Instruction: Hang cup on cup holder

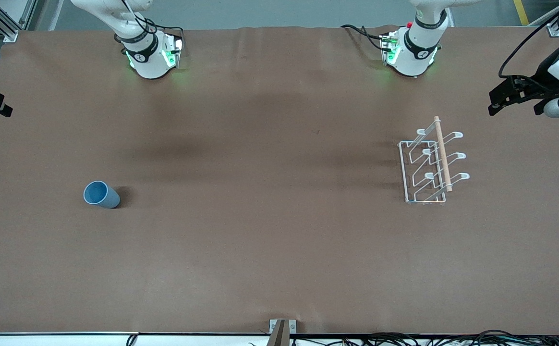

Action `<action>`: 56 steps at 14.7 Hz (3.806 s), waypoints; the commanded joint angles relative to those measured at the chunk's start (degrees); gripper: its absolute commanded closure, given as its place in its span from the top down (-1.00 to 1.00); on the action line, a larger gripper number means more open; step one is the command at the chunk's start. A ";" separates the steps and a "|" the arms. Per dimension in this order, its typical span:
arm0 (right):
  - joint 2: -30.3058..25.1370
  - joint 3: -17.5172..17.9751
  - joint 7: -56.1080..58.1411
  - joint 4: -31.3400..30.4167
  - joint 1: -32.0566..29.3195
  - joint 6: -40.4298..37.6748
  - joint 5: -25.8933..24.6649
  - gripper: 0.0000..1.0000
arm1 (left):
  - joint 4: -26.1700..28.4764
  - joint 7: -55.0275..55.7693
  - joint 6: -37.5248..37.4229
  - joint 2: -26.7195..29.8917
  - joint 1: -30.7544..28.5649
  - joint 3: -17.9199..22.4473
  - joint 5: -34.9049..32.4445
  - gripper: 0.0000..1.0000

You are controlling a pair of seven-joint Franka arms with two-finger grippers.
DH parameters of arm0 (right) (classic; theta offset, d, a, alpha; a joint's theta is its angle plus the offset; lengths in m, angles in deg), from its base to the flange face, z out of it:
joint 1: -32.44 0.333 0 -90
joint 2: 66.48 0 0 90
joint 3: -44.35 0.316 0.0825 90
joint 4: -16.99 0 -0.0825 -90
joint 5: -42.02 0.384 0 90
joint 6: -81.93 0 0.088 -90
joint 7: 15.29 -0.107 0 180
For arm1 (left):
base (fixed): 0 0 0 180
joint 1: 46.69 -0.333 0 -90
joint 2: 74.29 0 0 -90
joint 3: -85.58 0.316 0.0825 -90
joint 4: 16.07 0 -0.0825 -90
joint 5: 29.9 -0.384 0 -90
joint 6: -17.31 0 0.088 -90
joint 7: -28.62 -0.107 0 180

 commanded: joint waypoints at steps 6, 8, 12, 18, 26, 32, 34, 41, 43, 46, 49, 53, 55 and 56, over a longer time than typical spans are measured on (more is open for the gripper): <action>0.25 0.08 0.64 0.60 -0.23 -0.14 -0.28 1.00 | -2.29 -0.98 0.07 -1.36 -0.29 -0.34 -0.17 1.00; 0.25 0.08 0.64 0.69 -0.23 -0.14 -0.28 1.00 | -2.29 -1.68 0.07 -1.36 -0.29 -0.34 -0.17 1.00; 0.25 0.08 0.55 0.60 -0.49 -0.22 -0.10 1.00 | -2.20 -5.63 -0.20 -1.36 -0.38 -0.34 0.00 1.00; 4.19 -0.18 0.90 -2.20 -1.46 7.57 -0.10 1.00 | -2.29 -5.55 -1.95 -1.01 -0.29 -0.42 0.26 1.00; 14.40 -0.18 6.00 -17.56 -2.07 32.60 -0.10 1.00 | -3.08 -5.55 -3.01 -1.01 -0.29 -0.34 0.27 1.00; 19.76 0.17 7.23 -29.98 -1.55 54.08 -0.10 1.00 | -3.08 -5.73 -3.01 -1.18 -0.38 -0.34 0.53 1.00; 20.90 0.17 7.32 -30.25 -1.37 54.09 -0.10 1.00 | -3.17 -5.90 -2.92 -1.36 -0.55 -0.34 0.79 1.00; 24.06 0.43 7.50 -30.16 -1.55 56.03 -0.10 0.45 | -5.61 -5.64 -2.66 -3.72 0.23 -0.34 0.79 1.00; 24.51 0.61 7.59 -30.08 -1.64 56.11 -0.10 -0.02 | -6.33 -5.20 -2.66 -4.00 0.41 -0.77 0.79 1.00; 24.68 0.61 7.59 -30.07 -1.64 56.20 -0.02 -0.76 | -6.25 -5.38 -2.75 -4.00 0.33 -0.86 0.88 1.00; 25.39 0.61 7.59 -30.16 -1.72 57.78 0.42 -0.99 | -6.25 -5.64 -2.75 -4.00 0.32 -0.95 0.88 1.00; 24.34 0.61 7.58 -29.37 -1.37 55.08 0.60 -0.99 | -6.25 -5.81 -2.75 -4.00 0.59 -1.13 2.54 1.00; 21.62 0.61 8.46 -26.58 -1.37 48.68 0.60 -0.99 | -6.25 -5.73 -2.75 -4.00 0.59 -1.13 2.90 1.00; 21.08 0.69 8.46 -24.04 -1.55 44.03 0.69 -0.99 | -6.25 -5.73 -2.75 -4.00 0.59 -1.13 2.90 1.00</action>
